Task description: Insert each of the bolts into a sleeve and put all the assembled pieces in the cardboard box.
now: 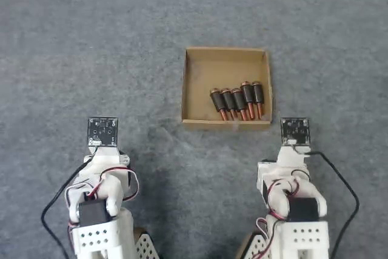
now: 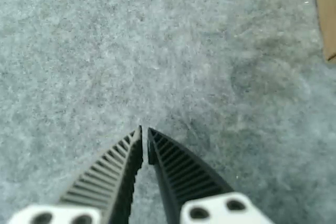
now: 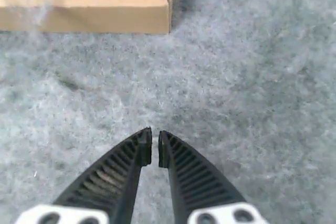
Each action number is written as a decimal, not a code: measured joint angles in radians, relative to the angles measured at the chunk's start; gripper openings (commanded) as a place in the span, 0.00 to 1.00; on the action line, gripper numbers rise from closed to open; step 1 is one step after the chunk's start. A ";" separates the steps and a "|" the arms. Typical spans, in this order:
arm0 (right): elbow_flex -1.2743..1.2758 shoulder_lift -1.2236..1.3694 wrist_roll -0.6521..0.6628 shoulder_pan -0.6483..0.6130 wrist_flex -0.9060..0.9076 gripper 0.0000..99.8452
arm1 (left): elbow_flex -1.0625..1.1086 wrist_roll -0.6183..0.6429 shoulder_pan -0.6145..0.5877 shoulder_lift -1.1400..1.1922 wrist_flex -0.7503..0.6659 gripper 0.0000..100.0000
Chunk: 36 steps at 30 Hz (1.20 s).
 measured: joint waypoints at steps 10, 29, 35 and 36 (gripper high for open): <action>0.049 -0.126 0.000 0.000 0.003 0.01 | 0.000 0.000 0.000 0.000 0.000 0.01; 0.051 -0.126 0.000 -0.002 0.121 0.01 | 0.000 0.000 0.000 0.000 0.000 0.01; 0.051 -0.126 0.000 -0.002 0.121 0.01 | 0.000 0.000 0.000 0.000 0.000 0.01; 0.051 -0.126 0.000 -0.002 0.121 0.01 | 0.000 0.000 0.000 0.000 0.000 0.01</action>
